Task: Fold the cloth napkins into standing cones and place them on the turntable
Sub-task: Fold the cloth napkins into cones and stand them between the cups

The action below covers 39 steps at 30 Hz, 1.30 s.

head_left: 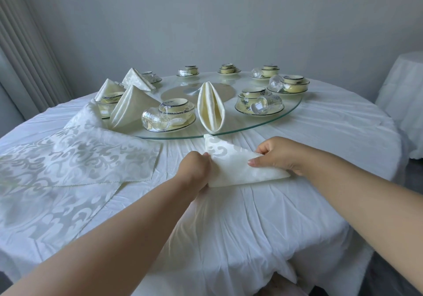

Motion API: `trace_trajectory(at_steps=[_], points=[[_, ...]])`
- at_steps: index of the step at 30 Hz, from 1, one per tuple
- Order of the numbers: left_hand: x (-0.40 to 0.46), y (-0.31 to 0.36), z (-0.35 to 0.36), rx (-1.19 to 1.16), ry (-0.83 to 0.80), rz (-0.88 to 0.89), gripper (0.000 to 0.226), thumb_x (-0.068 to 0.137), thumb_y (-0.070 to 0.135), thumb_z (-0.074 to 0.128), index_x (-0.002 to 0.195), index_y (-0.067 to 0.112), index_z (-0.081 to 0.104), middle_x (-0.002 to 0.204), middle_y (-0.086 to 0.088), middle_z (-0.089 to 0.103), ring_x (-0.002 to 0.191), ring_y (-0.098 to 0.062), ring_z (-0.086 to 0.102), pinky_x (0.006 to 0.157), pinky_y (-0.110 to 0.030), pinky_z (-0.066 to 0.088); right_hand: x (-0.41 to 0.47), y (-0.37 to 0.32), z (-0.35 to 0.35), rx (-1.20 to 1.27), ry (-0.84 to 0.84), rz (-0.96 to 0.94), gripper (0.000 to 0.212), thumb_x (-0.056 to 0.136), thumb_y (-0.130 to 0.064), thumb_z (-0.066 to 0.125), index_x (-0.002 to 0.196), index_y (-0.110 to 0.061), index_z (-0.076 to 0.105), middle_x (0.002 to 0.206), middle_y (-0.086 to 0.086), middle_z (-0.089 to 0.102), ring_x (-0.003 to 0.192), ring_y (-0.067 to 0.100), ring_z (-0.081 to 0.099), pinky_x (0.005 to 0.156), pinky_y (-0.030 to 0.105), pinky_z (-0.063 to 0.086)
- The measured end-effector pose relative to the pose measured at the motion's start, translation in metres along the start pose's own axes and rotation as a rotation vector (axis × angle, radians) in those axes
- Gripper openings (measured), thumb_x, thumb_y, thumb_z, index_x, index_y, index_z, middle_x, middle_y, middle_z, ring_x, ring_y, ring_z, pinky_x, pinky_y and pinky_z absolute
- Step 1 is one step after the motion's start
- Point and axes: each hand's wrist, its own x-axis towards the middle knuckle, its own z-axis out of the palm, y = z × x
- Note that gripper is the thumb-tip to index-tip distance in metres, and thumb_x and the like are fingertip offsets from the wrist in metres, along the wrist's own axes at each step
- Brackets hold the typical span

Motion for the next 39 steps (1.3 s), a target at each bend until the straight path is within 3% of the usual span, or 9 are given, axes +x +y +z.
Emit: trace_trajectory(at_steps=[6, 12, 18, 21, 24, 27, 31, 34, 39], points=[[0.010, 0.008, 0.005, 0.190, 0.069, 0.002, 0.036, 0.098, 0.038, 0.043, 0.089, 0.004, 0.054, 0.106, -0.021, 0.063, 0.100, -0.038, 0.061, 0.083, -0.039, 0.049, 0.005, -0.011, 0.008, -0.420, 0.032, 0.077, 0.041, 0.093, -0.036, 0.058, 0.064, -0.014, 0.041, 0.055, 0.000, 0.034, 0.052, 0.016, 0.034, 0.047, 0.025, 0.023], [0.010, 0.015, 0.006, 0.364, 0.130, 0.047, 0.035, 0.099, 0.034, 0.042, 0.077, 0.007, 0.043, 0.101, -0.015, 0.064, 0.096, -0.033, 0.061, 0.068, -0.029, 0.039, 0.017, -0.006, 0.017, -0.606, 0.092, 0.101, 0.047, 0.099, -0.043, 0.041, 0.063, -0.016, 0.031, 0.059, 0.001, 0.034, 0.054, 0.018, 0.034, 0.051, 0.030, 0.023], [0.012, 0.015, 0.012, 0.493, 0.146, 0.064, 0.032, 0.096, 0.028, 0.045, 0.068, 0.014, 0.038, 0.079, -0.004, 0.054, 0.075, -0.025, 0.054, 0.060, -0.029, 0.039, 0.012, -0.008, 0.023, -0.738, 0.195, -0.028, 0.043, 0.097, -0.053, 0.037, 0.088, -0.014, 0.053, 0.081, -0.001, 0.055, 0.078, 0.021, 0.052, 0.058, 0.030, 0.033], [0.016, 0.018, 0.008, 0.522, 0.119, 0.048, 0.032, 0.095, 0.026, 0.048, 0.068, 0.013, 0.039, 0.070, -0.001, 0.047, 0.062, -0.018, 0.047, 0.049, -0.027, 0.034, 0.015, -0.007, 0.026, -0.749, 0.158, 0.009, 0.044, 0.098, -0.051, 0.035, 0.074, -0.016, 0.046, 0.077, 0.000, 0.053, 0.078, 0.022, 0.052, 0.056, 0.029, 0.030], [0.015, 0.020, 0.004, 0.486, 0.147, 0.095, 0.021, 0.093, 0.028, 0.051, 0.085, 0.009, 0.050, 0.083, -0.003, 0.056, 0.070, -0.021, 0.053, 0.055, -0.028, 0.039, 0.017, -0.006, 0.025, -0.730, 0.128, 0.022, 0.043, 0.099, -0.050, 0.033, 0.072, -0.018, 0.045, 0.078, 0.000, 0.053, 0.081, 0.023, 0.054, 0.055, 0.027, 0.030], [0.005, 0.016, 0.006, 0.615, 0.330, 0.413, 0.023, 0.095, 0.030, 0.049, 0.113, 0.015, 0.050, 0.109, 0.000, 0.053, 0.103, -0.024, 0.053, 0.079, -0.033, 0.041, 0.020, -0.005, 0.027, -0.752, 0.126, 0.009, 0.043, 0.100, -0.049, 0.033, 0.071, -0.019, 0.044, 0.076, -0.001, 0.052, 0.079, 0.022, 0.052, 0.054, 0.027, 0.029], [0.009, 0.006, 0.013, 0.783, -0.032, 0.651, 0.042, 0.101, 0.034, 0.032, 0.140, 0.020, 0.038, 0.151, 0.002, 0.034, 0.144, -0.018, 0.021, 0.116, -0.042, 0.014, 0.021, -0.004, 0.028, -0.752, 0.147, -0.013, 0.044, 0.099, -0.051, 0.033, 0.068, -0.021, 0.043, 0.074, -0.002, 0.051, 0.080, 0.022, 0.053, 0.055, 0.027, 0.030], [0.015, -0.002, 0.017, 0.901, -0.250, 0.524, 0.057, 0.101, 0.048, 0.018, 0.152, 0.022, 0.014, 0.161, 0.002, 0.004, 0.148, -0.014, -0.003, 0.118, -0.046, 0.001, 0.022, 0.000, 0.027, -0.717, 0.180, -0.024, 0.046, 0.099, -0.052, 0.031, 0.066, -0.023, 0.044, 0.077, -0.004, 0.053, 0.082, 0.022, 0.054, 0.058, 0.028, 0.032], [0.018, -0.004, 0.019, 1.010, -0.293, 0.493, 0.066, 0.097, 0.058, 0.013, 0.153, 0.026, 0.001, 0.161, -0.001, -0.006, 0.148, -0.019, -0.011, 0.117, -0.045, 0.000, 0.021, 0.003, 0.024, -0.794, 0.257, 0.131, 0.047, 0.098, -0.057, 0.029, 0.082, -0.020, 0.053, 0.086, 0.000, 0.058, 0.080, 0.023, 0.053, 0.061, 0.028, 0.034]])
